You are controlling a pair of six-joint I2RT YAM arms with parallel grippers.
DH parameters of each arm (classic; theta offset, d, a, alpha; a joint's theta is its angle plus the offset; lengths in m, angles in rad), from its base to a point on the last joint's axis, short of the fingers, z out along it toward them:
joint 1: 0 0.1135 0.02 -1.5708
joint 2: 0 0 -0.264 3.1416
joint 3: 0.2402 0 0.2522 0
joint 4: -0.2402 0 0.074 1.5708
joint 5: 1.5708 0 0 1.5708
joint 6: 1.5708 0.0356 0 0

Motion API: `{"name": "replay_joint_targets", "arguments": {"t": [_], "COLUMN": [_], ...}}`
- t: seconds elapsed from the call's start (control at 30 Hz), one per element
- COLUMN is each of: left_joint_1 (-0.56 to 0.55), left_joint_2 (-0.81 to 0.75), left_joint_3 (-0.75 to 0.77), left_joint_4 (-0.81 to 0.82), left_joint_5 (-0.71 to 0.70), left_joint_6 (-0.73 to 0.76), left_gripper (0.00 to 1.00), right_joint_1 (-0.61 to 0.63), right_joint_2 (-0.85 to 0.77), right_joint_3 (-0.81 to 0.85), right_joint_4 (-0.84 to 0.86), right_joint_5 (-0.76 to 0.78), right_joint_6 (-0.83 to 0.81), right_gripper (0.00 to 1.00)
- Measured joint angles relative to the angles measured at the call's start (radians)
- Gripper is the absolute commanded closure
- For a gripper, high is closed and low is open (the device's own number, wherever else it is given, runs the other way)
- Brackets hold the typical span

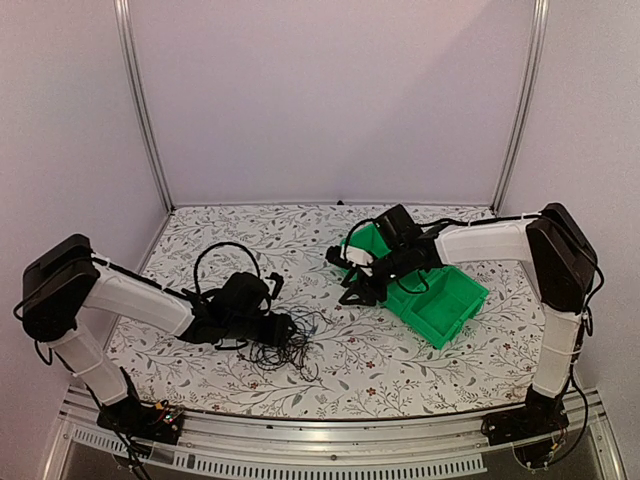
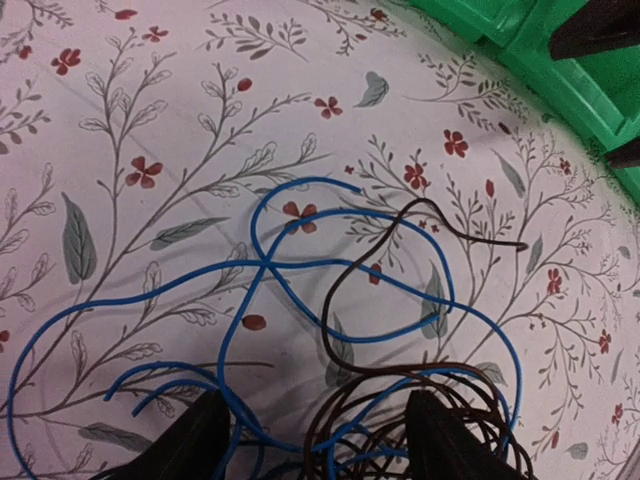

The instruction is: Untangle the cables

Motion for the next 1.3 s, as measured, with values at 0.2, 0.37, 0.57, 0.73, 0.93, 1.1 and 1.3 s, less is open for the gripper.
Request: {"name": "replay_joint_targets", "arguments": {"t": [0.2, 0.37, 0.57, 0.73, 0.93, 1.1, 1.3], "left_joint_1": [-0.001, -0.001, -0.002, -0.006, -0.026, -0.068, -0.127], "left_joint_2": [-0.058, -0.069, -0.073, -0.119, -0.184, -0.216, -0.201], "left_joint_3": [-0.013, -0.016, -0.017, -0.018, -0.047, -0.091, -0.105], "left_joint_4": [0.018, 0.040, 0.045, 0.044, 0.053, 0.105, 0.235], "left_joint_5": [-0.024, -0.027, -0.030, -0.040, -0.074, -0.127, -0.198], "left_joint_6": [-0.007, -0.024, -0.039, -0.043, -0.039, -0.007, 0.096], "left_gripper": [0.38, 0.38, 0.38, 0.36, 0.34, 0.33, 0.31], "right_joint_1": [0.032, 0.050, 0.072, 0.095, 0.097, 0.097, 0.097], "right_joint_2": [0.032, 0.048, 0.100, 0.137, 0.145, 0.135, -0.004], "right_joint_3": [-0.001, -0.001, 0.000, 0.007, 0.009, 0.014, 0.032], "right_joint_4": [-0.008, -0.008, -0.008, 0.002, 0.036, 0.037, -0.053], "right_joint_5": [-0.004, -0.023, -0.023, -0.010, 0.017, 0.029, 0.016], "right_joint_6": [-0.031, -0.053, -0.057, -0.047, -0.014, 0.016, 0.025], "right_gripper": [0.44, 0.44, 0.49, 0.66, 1.00, 1.00, 1.00]}}
